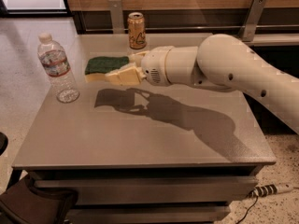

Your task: Move sponge near water bottle

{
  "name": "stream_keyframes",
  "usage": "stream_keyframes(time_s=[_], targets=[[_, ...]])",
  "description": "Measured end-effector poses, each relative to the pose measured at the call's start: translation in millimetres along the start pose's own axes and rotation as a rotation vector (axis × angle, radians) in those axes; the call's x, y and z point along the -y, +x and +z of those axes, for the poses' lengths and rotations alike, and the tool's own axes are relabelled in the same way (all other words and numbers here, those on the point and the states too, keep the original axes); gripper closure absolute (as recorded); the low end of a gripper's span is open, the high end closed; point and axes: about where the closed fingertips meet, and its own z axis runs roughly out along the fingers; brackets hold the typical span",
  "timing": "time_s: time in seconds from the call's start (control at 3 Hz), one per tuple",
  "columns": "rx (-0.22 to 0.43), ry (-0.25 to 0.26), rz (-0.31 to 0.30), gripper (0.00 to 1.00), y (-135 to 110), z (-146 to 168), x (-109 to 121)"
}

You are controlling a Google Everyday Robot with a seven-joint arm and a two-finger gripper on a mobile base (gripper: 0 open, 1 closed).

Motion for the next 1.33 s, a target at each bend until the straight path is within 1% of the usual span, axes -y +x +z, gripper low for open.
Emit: stream_keyframes(time_s=[0.33, 1.0, 1.33], targets=[[-0.001, -0.004, -0.003, 0.48, -0.9, 1.3, -2.1], [-0.001, -0.011, -0.007, 0.00, -2.8, 4.0, -6.2], [-0.001, -0.011, -0.008, 0.00, -2.8, 4.1, -6.3]])
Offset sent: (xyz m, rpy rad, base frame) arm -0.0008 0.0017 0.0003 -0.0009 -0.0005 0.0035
